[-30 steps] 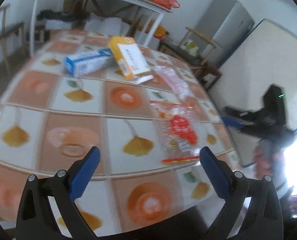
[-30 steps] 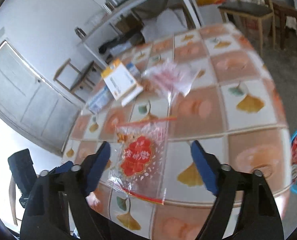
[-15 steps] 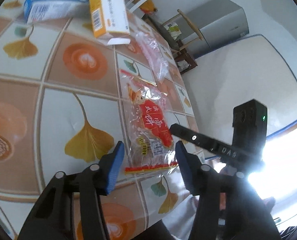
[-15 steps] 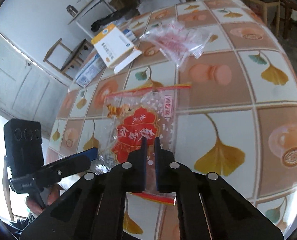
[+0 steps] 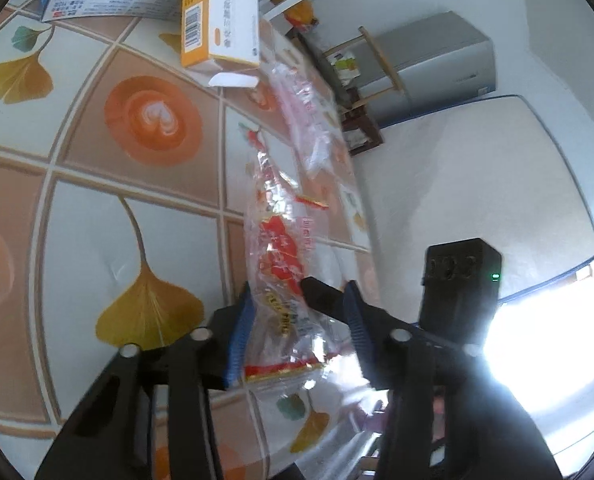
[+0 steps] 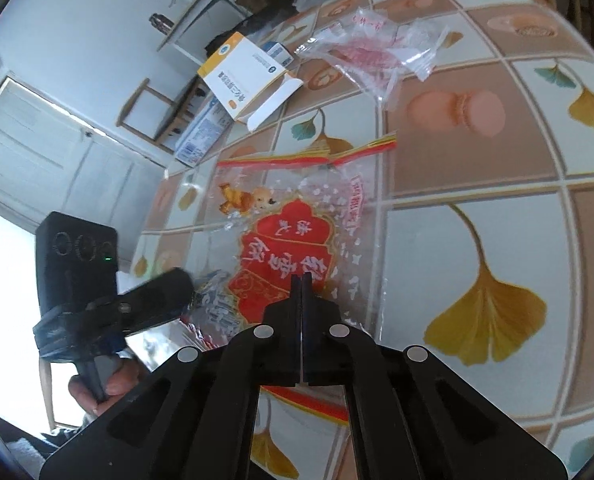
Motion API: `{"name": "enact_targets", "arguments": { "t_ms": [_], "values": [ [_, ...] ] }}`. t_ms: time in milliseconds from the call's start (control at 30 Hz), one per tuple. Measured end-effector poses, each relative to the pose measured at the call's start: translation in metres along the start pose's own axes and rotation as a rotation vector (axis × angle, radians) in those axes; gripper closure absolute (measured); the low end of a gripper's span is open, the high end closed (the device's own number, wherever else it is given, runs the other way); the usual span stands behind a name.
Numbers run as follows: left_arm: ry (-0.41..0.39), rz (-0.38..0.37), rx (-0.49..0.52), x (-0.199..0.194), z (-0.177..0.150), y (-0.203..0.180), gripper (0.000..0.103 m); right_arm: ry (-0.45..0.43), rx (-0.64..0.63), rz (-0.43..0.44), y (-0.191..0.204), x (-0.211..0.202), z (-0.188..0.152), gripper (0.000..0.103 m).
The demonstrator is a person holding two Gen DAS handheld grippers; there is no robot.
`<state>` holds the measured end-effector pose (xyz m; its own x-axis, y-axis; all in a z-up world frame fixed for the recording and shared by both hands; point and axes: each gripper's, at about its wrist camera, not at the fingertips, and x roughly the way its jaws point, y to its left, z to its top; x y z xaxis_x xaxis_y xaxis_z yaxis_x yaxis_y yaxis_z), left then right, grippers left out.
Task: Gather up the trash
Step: 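Grasp the clear printed snack wrapper with the left gripper while the right grasps the clear plastic bag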
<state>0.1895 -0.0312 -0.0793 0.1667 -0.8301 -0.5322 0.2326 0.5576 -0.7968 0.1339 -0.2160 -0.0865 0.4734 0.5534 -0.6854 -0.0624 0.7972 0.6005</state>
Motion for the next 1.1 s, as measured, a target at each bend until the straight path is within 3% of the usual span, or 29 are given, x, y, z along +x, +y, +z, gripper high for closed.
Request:
{"name": "enact_targets", "arguments": {
  "t_ms": [67,233,300,367,433,500,600,700,833,900,1033,1100],
  "values": [
    [0.018,0.059,0.005,0.006,0.000,0.001,0.080,-0.002,0.009,0.016,-0.002,0.000,0.000,0.103],
    [-0.010,0.097,0.041,0.004,-0.005,-0.003,0.084,-0.018,-0.058,-0.050,0.010,-0.009,0.002,0.095],
    [-0.019,0.111,0.048,0.002,-0.008,-0.003,0.085,-0.040,-0.083,-0.066,0.013,-0.019,0.006,0.072],
    [-0.034,0.133,0.066,-0.001,-0.012,-0.005,0.086,-0.088,-0.113,-0.087,0.017,-0.035,0.016,0.060],
    [-0.048,0.161,0.088,-0.005,-0.015,-0.006,0.086,-0.120,-0.133,-0.112,0.020,-0.045,0.029,0.055],
    [-0.066,0.198,0.114,-0.009,-0.020,-0.008,0.086,-0.151,-0.167,-0.162,0.026,-0.050,0.047,0.037],
    [-0.088,0.242,0.139,-0.017,-0.026,-0.008,0.087,-0.188,-0.263,-0.254,0.035,-0.048,0.077,0.022],
    [-0.103,0.268,0.150,-0.022,-0.030,-0.007,0.087,-0.202,-0.348,-0.349,0.037,-0.035,0.106,0.015],
    [-0.111,0.274,0.153,-0.027,-0.033,-0.003,0.088,-0.213,-0.444,-0.488,0.032,-0.009,0.140,0.011],
    [-0.113,0.275,0.156,-0.027,-0.034,-0.003,0.088,-0.163,-0.461,-0.511,0.024,0.007,0.151,0.010],
    [-0.113,0.271,0.156,-0.030,-0.036,-0.003,0.088,0.005,-0.347,-0.510,-0.011,0.039,0.165,0.011],
    [-0.113,0.267,0.153,-0.029,-0.035,-0.002,0.088,0.008,-0.313,-0.511,-0.018,0.040,0.159,0.021]
  ]
}}
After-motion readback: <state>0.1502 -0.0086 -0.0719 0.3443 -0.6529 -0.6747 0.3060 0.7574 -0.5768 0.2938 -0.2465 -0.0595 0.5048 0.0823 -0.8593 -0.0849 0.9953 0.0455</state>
